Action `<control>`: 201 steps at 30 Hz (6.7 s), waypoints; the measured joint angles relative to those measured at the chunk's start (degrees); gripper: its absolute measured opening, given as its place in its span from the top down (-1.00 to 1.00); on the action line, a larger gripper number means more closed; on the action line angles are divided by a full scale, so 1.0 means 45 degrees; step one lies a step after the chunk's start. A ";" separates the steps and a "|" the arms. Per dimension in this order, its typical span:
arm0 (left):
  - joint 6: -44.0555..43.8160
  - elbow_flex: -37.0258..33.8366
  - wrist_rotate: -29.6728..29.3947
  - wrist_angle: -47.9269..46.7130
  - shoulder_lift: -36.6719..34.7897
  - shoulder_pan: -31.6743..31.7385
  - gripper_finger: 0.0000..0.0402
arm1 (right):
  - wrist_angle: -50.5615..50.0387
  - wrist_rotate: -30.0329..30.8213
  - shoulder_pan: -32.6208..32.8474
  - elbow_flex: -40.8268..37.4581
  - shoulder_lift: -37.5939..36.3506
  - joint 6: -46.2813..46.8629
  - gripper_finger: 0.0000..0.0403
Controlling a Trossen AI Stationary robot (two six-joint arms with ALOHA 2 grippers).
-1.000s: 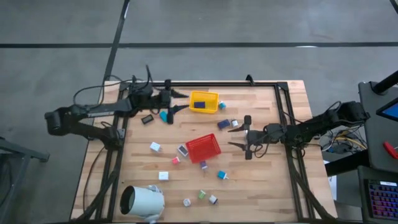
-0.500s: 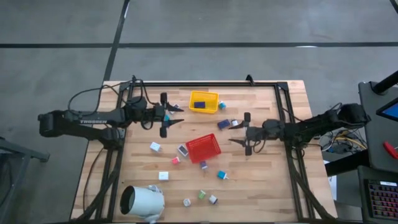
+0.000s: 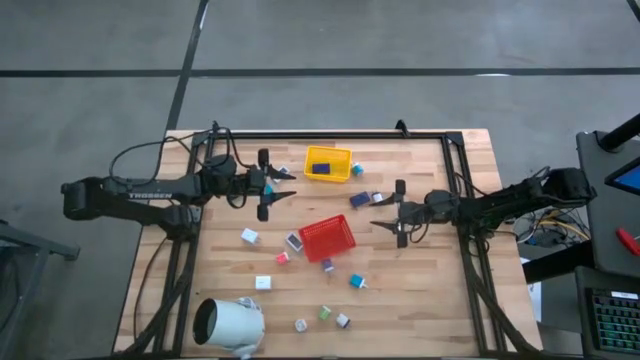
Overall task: Pick & Place Office items
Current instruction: Put the blue digital clock into the yellow bin
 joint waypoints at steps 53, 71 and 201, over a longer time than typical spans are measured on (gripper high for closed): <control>0.0199 0.0000 0.0000 -0.0102 -0.0004 0.0005 0.07 | -0.9842 -0.1987 -0.4265 0.4894 0.2543 0.0204 -0.12; 0.0247 0.0000 0.0005 -0.0398 0.0000 0.0010 0.07 | -1.4431 -0.2876 -0.4857 0.9171 0.6875 -0.1864 -0.12; 0.0296 -0.0021 -0.0039 -0.0971 0.0000 0.0029 0.07 | -0.0223 -0.5610 -0.5372 0.5877 0.7373 -0.0451 0.26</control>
